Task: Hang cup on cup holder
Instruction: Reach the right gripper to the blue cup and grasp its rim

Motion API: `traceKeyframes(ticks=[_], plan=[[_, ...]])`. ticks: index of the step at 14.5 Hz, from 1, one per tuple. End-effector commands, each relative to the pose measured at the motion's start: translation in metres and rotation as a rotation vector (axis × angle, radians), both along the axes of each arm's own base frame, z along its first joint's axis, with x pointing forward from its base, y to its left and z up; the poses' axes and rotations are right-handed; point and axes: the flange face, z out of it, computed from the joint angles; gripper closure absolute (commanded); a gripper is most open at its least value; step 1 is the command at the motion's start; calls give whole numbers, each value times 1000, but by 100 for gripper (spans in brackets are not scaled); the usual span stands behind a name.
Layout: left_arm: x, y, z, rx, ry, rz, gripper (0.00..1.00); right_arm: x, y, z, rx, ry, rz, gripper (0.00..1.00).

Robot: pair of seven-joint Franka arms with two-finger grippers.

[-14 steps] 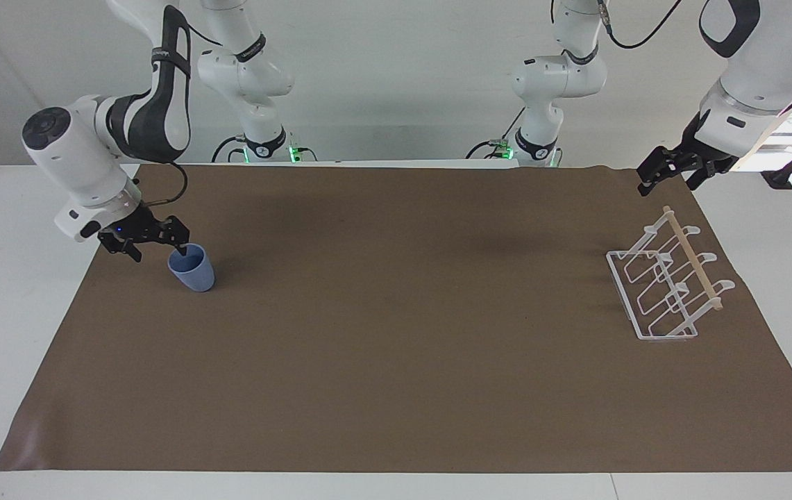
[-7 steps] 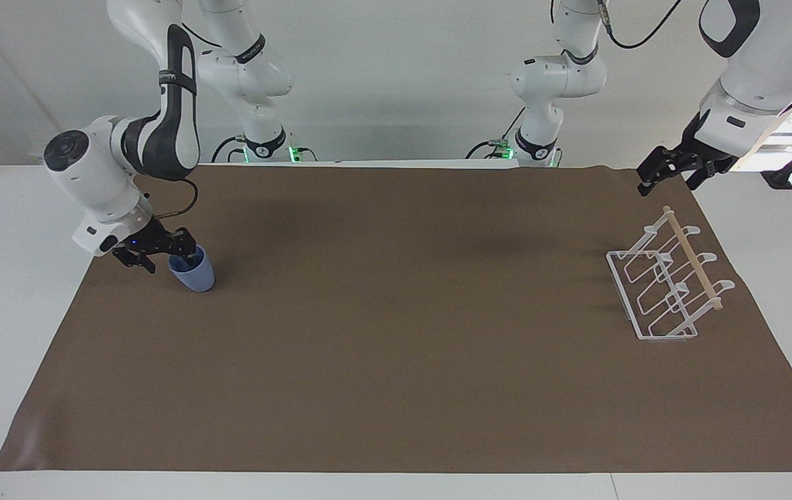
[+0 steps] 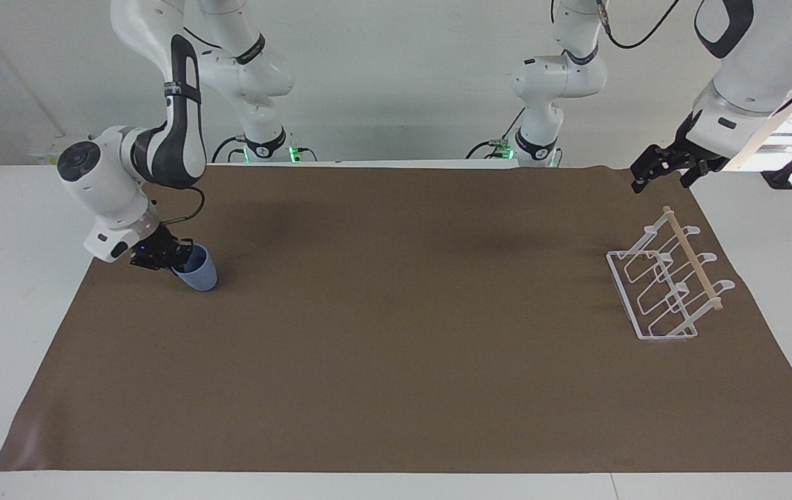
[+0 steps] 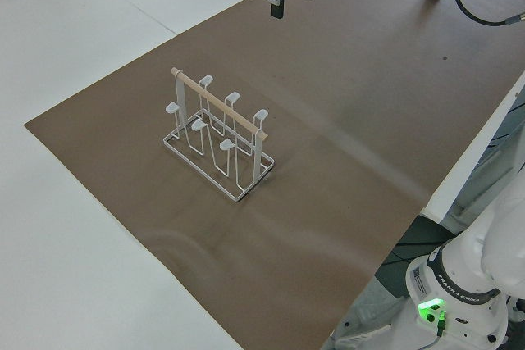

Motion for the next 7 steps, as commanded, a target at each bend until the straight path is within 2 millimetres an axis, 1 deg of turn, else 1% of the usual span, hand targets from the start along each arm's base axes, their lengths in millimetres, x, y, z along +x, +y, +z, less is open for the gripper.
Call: traceKeyframes(ticks=[1,2,3,4,5,6,7], plan=[[-7,3,2,2,15,11,0,21,18,40,129,10,28,100],[-6,4,2,2,14,14,0,24,31,51,228,9,-3,100],[-7,3,1,3,16,17,0,25,43,54,317,13,-32,100],[-5,5,1,-1,7,23,0,26,62,56,396,12,-48,100],[-4,1,2,-23,2,34,0,29,88,59,451,12,-46,100],[-1,-7,4,-111,-5,128,0,30,112,61,500,20,-59,100],[2,-15,7,-177,0,296,0,31,134,64,549,31,-90,100]])
